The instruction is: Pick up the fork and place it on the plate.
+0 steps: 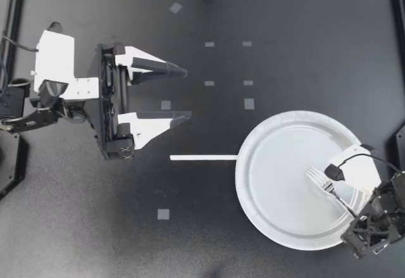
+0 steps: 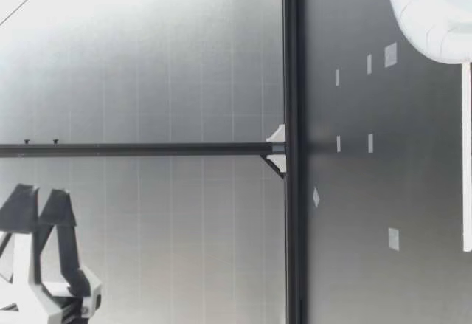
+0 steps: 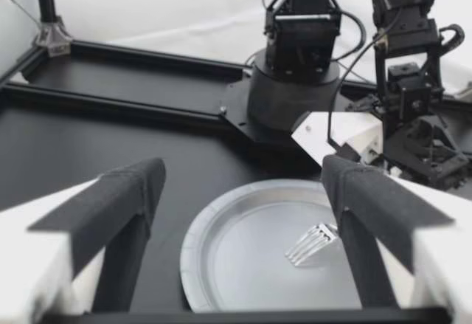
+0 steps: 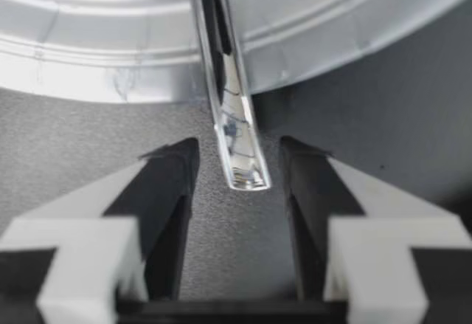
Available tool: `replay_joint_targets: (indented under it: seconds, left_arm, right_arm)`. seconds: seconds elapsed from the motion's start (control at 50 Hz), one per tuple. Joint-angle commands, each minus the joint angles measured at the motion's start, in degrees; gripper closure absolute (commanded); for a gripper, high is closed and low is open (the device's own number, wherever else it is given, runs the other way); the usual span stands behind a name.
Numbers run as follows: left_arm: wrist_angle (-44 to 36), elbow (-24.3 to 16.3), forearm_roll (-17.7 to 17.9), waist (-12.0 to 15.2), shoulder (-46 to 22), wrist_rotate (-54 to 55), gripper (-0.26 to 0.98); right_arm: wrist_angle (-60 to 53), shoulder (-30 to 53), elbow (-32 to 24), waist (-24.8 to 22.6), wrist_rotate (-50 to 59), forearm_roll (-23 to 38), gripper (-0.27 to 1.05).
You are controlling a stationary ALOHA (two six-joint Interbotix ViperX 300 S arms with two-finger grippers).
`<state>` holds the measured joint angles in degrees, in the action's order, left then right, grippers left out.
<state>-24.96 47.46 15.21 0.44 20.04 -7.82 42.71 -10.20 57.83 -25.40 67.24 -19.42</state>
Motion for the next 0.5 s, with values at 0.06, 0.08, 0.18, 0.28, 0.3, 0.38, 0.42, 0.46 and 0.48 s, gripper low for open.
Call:
replay_joint_targets:
  seconds: [0.06,0.08,0.18,0.28,0.3,0.38,0.42,0.46,0.48]
  left_arm:
    - [-1.6,0.1,-0.1,0.0,2.1,-0.2,-0.04]
    - [-1.5,0.2,-0.1,0.0,2.3,-0.2,-0.04]
    - [-1.1,1.1,-0.1,0.0,3.0,0.0,-0.04]
    - [-0.5,2.4,0.0,0.0,2.6,0.8,-0.03]
    - [-0.4,2.5,0.1,0.0,2.5,0.9,-0.03]
    - [0.4,3.5,0.4,0.0,2.2,2.7,-0.03]
    - [0.5,4.0,0.4,0.0,2.0,3.9,-0.03]
    - [0.6,4.7,0.3,0.0,1.9,5.2,-0.03]
    - [0.6,5.3,0.3,0.0,1.8,6.2,-0.03]
  right_arm:
    - [-3.2,-2.5,-0.4,-0.4,0.2,-0.1,0.30]
    - [-3.2,-3.1,-0.2,-0.4,0.2,-0.1,0.30]
    - [-2.4,-6.2,0.4,0.2,0.5,-0.1,0.30]
    - [0.0,-10.6,0.6,1.8,0.7,0.0,0.30]
    - [0.4,-11.3,0.7,2.1,0.7,0.0,0.30]
    - [2.8,-14.5,1.4,4.0,0.7,0.4,0.30]
    - [3.2,-16.0,1.6,4.9,0.6,1.0,0.30]
    - [2.9,-17.9,1.3,6.2,0.5,2.6,0.30]
    - [2.5,-18.7,1.2,6.7,0.5,3.5,0.30]
